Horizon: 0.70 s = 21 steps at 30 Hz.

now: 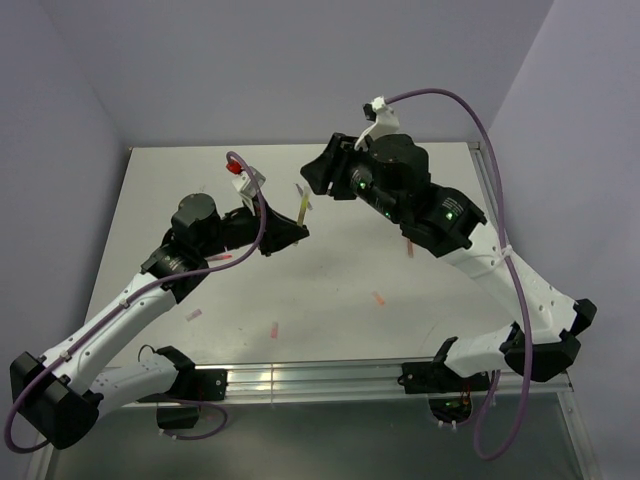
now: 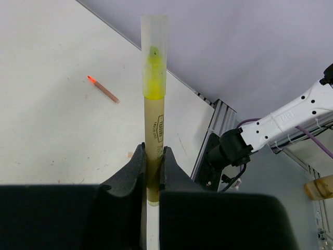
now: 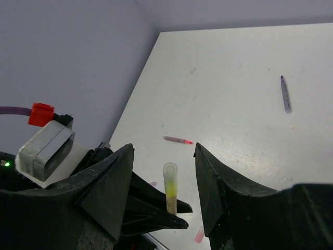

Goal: Insert the pens into the pen caps

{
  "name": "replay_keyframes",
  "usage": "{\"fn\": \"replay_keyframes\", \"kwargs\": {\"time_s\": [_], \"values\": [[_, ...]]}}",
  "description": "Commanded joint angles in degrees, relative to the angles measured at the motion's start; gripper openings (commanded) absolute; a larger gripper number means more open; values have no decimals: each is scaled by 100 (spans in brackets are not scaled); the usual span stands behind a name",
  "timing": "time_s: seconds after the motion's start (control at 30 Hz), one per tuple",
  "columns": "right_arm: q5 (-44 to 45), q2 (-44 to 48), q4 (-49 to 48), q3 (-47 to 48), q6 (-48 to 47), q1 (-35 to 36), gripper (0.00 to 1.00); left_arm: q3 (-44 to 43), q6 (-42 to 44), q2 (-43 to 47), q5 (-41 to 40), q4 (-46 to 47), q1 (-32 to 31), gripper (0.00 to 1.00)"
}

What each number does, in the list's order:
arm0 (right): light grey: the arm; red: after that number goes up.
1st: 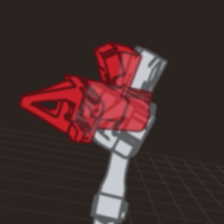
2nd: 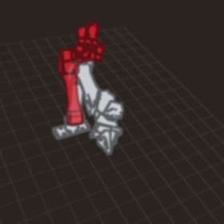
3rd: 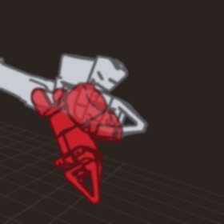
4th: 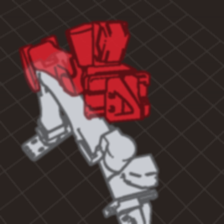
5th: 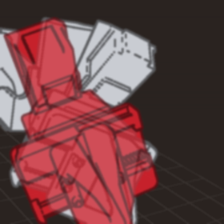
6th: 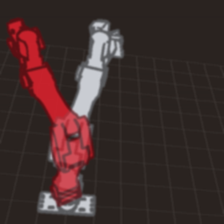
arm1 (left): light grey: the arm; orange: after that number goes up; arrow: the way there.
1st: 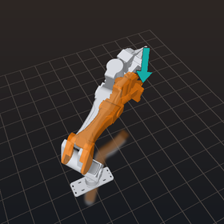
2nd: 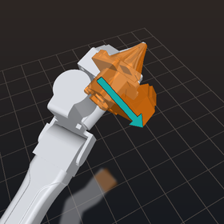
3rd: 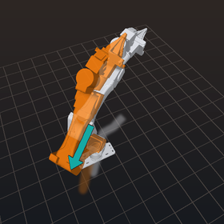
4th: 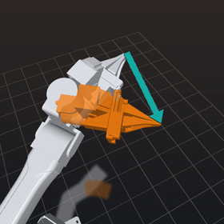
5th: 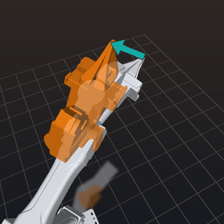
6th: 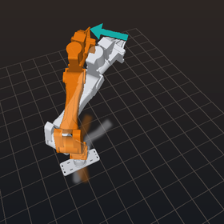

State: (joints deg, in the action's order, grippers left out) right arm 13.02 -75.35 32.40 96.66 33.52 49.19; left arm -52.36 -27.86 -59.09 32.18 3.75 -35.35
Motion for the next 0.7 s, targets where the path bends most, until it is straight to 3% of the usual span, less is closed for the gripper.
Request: {"fn": "replay_keyframes", "kwargs": {"time_s": [0.0, 0.67], "values": [[-211, -269, -155, 178, -74, -23, 58, -205, 43, -6, 139, 223, -33, 0], [-467, -524, -234, -235, 50, 91, 49, -205, 61, 12, -10, 188, -42, 0]]}}
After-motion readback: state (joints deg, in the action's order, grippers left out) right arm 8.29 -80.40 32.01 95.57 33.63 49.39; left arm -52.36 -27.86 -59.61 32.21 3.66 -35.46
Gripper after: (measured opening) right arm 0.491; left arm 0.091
